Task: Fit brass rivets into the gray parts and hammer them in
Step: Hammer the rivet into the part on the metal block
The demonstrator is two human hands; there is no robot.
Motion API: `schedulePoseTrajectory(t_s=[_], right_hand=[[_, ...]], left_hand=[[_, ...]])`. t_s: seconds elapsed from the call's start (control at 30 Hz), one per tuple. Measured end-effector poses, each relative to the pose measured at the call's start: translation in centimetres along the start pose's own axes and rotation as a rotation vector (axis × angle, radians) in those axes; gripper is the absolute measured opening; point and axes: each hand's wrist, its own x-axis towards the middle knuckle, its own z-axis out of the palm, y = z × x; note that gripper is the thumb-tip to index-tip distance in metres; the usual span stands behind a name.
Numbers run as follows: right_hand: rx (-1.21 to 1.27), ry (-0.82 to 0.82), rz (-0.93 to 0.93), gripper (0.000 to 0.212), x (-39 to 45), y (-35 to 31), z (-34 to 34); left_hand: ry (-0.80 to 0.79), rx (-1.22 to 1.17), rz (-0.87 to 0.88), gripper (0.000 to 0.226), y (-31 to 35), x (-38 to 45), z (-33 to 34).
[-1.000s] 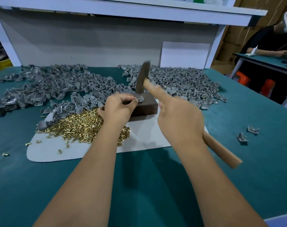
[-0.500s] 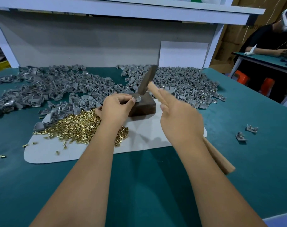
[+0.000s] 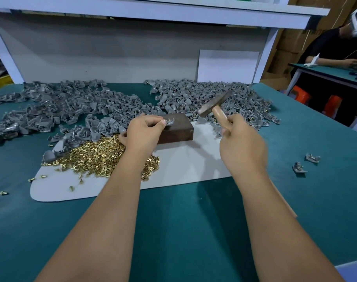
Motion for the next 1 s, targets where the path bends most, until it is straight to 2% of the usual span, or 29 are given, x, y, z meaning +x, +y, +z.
schedulePoseTrajectory(t_s=[0.3, 0.6, 0.73, 0.8, 0.93, 1.0], right_hand=[[-0.042, -0.073, 0.003, 0.016, -0.2, -0.2, 1.0], [-0.064, -0.145, 0.042, 0.003, -0.1, -0.1, 1.7], [-0.061, -0.161, 0.058, 0.017, 0.2, -0.1, 1.6], [-0.084, -0.159, 0.042, 0.018, 0.3, -0.2, 1.4], [-0.201, -0.058, -0.052, 0.024, 0.4, -0.2, 1.5], [-0.119, 0.056, -0.144, 0.03, 0.5, -0.4, 1.7]], left_hand=[[0.004, 0.016, -0.008, 0.034, 0.0, 0.0, 0.0], [0.004, 0.056, 0.036, 0.025, -0.3, 0.1, 0.1], [0.019, 0.086, 0.04, 0.023, -0.3, 0.1, 0.1], [0.04, 0.151, 0.048, 0.021, -0.2, 0.0, 0.2], [0.106, 0.269, 0.182, 0.015, 0.5, -0.3, 0.4], [0.096, 0.268, 0.308, 0.014, 1.0, -0.7, 0.6]])
